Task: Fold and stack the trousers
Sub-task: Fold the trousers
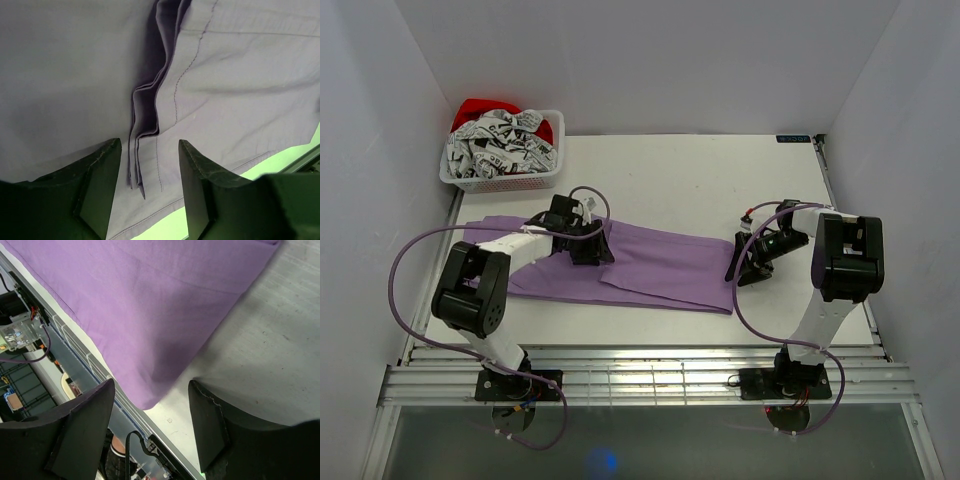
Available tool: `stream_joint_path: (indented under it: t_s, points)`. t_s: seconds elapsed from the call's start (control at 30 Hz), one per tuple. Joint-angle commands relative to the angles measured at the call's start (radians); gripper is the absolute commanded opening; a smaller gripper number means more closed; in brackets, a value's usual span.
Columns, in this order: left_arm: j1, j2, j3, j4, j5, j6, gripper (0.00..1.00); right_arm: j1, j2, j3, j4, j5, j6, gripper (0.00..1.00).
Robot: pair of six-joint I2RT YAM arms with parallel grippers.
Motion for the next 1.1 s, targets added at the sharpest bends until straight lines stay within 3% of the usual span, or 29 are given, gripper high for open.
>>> stream_joint_path:
  t_s: [0.0, 0.13, 0.47, 0.67, 0.8, 0.97, 1.07]
  points:
    - [0.0, 0.006, -0.005, 0.022, 0.043, -0.008, 0.58, 0.0, 0.039, -0.029, 0.123, 0.152, -0.06, 0.68]
    - [0.0, 0.018, -0.006, 0.005, 0.06, -0.028, 0.49, 0.002, 0.046, -0.022, 0.123, 0.152, -0.059, 0.67]
    - [0.0, 0.047, -0.001, -0.044, 0.033, -0.063, 0.43, 0.002, 0.051, -0.019, 0.12, 0.152, -0.06, 0.67]
    - [0.0, 0.049, 0.016, -0.096, -0.04, -0.071, 0.56, 0.002, 0.054, -0.018, 0.122, 0.146, -0.06, 0.67]
    - [0.0, 0.056, 0.0, -0.088, -0.037, -0.072, 0.56, 0.002, 0.055, -0.015, 0.122, 0.143, -0.06, 0.67]
    - [-0.002, 0.089, 0.014, -0.095, -0.021, -0.077, 0.43, 0.002, 0.06, -0.013, 0.123, 0.14, -0.056, 0.66]
    - [-0.008, 0.092, 0.019, -0.096, -0.007, -0.071, 0.28, 0.002, 0.062, -0.009, 0.123, 0.14, -0.056, 0.66]
